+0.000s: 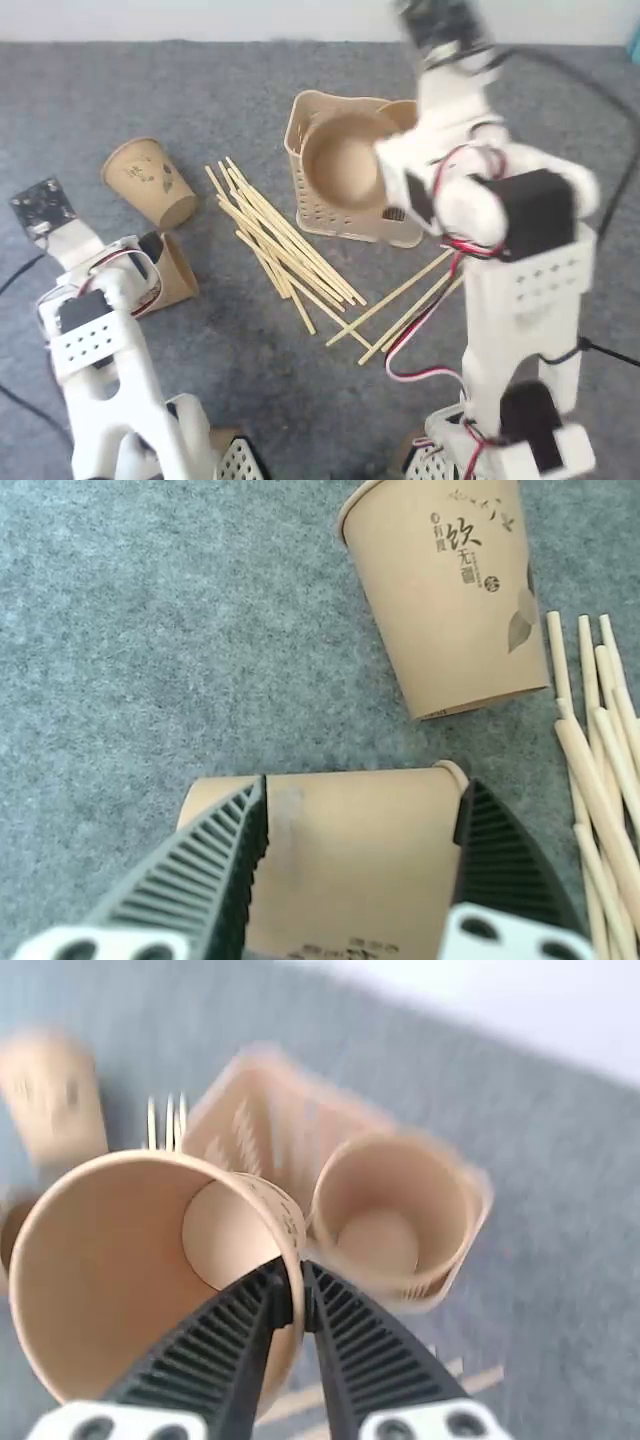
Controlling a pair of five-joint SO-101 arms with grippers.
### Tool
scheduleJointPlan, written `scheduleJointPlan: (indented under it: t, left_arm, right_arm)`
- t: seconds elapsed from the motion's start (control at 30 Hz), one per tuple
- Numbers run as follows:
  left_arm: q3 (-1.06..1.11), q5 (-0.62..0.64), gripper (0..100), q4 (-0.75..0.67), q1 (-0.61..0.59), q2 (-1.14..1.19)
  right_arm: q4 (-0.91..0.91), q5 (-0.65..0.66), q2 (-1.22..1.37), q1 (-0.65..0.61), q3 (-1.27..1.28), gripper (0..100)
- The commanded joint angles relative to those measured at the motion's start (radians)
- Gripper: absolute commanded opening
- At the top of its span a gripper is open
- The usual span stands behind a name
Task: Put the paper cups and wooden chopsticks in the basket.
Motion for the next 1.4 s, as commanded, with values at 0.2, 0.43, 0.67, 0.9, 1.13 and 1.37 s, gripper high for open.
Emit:
scheduleJointPlan:
  t: [0.2,0.43,0.67,0.9,1.13,1.37]
  left_arm:
    - [-0.012,0.002,29,-0.023,-0.009,-0.031]
    - [-0.012,0.002,29,-0.023,-0.008,-0.031]
    - [-0.012,0.002,29,-0.026,-0.009,-0.031]
    - [-0.012,0.002,29,-0.026,-0.008,-0.031]
    - [-0.012,0.002,29,-0.025,-0.009,-0.031]
    - [-0.012,0.002,29,-0.028,-0.009,-0.031]
  right_arm:
    - [-0.010,-0.083,0.186,0.166,-0.344,0.9]
    - [-0.018,-0.083,0.328,0.251,-0.344,0.9]
    - [-0.001,-0.083,0.341,0.305,-0.342,0.9]
    - [-0.004,-0.075,0.366,0.300,-0.293,0.9]
    - [-0.021,-0.077,0.463,0.288,-0.301,0.9]
    - [0.002,-0.075,0.441,0.272,-0.324,0.9]
